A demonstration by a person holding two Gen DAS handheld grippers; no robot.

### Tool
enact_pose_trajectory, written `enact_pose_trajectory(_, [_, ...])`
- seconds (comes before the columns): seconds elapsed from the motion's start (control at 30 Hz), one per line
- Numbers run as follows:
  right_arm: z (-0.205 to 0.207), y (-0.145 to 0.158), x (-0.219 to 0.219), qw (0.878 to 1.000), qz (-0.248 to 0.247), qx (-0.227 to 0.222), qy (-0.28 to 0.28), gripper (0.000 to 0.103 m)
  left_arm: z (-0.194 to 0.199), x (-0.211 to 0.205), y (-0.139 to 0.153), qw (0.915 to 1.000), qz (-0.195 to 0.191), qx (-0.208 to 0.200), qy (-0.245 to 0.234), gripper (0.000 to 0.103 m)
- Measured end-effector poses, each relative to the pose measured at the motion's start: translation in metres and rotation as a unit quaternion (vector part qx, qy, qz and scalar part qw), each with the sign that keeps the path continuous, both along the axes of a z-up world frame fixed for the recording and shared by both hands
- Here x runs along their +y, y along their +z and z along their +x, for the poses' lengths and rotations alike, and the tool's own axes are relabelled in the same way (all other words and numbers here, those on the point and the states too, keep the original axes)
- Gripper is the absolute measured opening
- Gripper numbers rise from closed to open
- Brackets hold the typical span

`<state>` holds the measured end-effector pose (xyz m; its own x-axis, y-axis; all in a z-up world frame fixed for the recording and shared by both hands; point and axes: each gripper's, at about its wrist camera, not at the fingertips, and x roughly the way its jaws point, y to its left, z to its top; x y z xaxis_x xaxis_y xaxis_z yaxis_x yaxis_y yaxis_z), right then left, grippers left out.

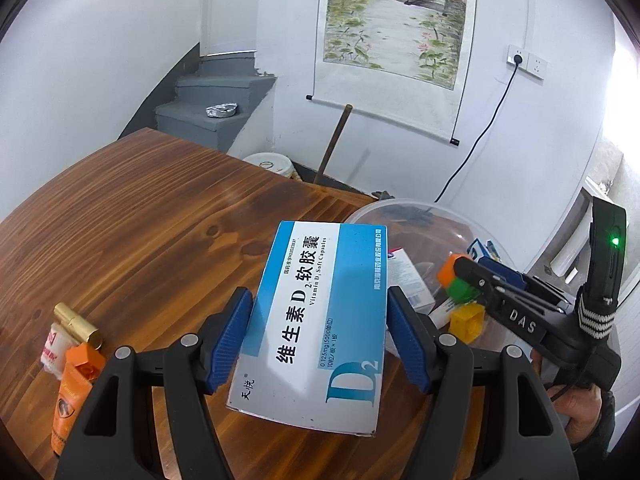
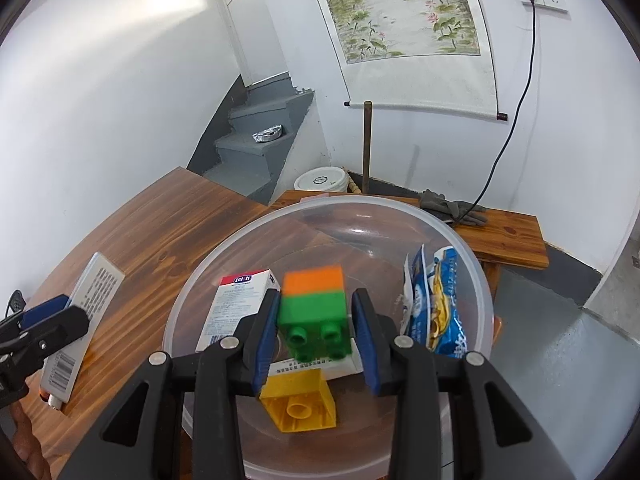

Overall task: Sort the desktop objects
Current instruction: 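Open both grippers to drop the vitamin box and block into the bowl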

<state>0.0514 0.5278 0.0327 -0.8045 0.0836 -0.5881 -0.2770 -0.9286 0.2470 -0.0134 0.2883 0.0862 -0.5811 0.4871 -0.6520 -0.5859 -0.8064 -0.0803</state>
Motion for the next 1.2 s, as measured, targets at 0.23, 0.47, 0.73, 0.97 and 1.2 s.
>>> enact_pose_trajectory(0.23, [0.005, 0.001, 0.0, 1.0, 0.02, 0.01, 0.011, 0.051, -0.008, 0.03, -0.001, 0.9998, 0.002, -0.004, -0.022, 0.071])
enact_pose_trajectory(0.47, [0.009, -0.004, 0.0, 0.999, 0.024, 0.008, 0.025, 0.051, -0.019, 0.054, -0.005, 0.9987, 0.011, -0.02, -0.045, 0.071])
enact_pose_trajectory(0.73, [0.014, -0.005, 0.002, 0.999, 0.03, 0.007, 0.031, 0.051, -0.035, 0.085, -0.008, 0.9965, 0.03, -0.038, -0.068, 0.072])
enact_pose_trajectory(0.97, [0.014, -0.006, 0.0, 0.999, 0.029, 0.008, 0.029, 0.058, -0.035, 0.098, -0.017, 0.9923, 0.028, -0.062, -0.104, 0.073])
enact_pose_trajectory(1.2, [0.015, -0.004, -0.007, 0.999, 0.039, 0.012, 0.035, 0.059, -0.043, 0.072, -0.019, 0.9917, 0.052, -0.085, -0.081, 0.077])
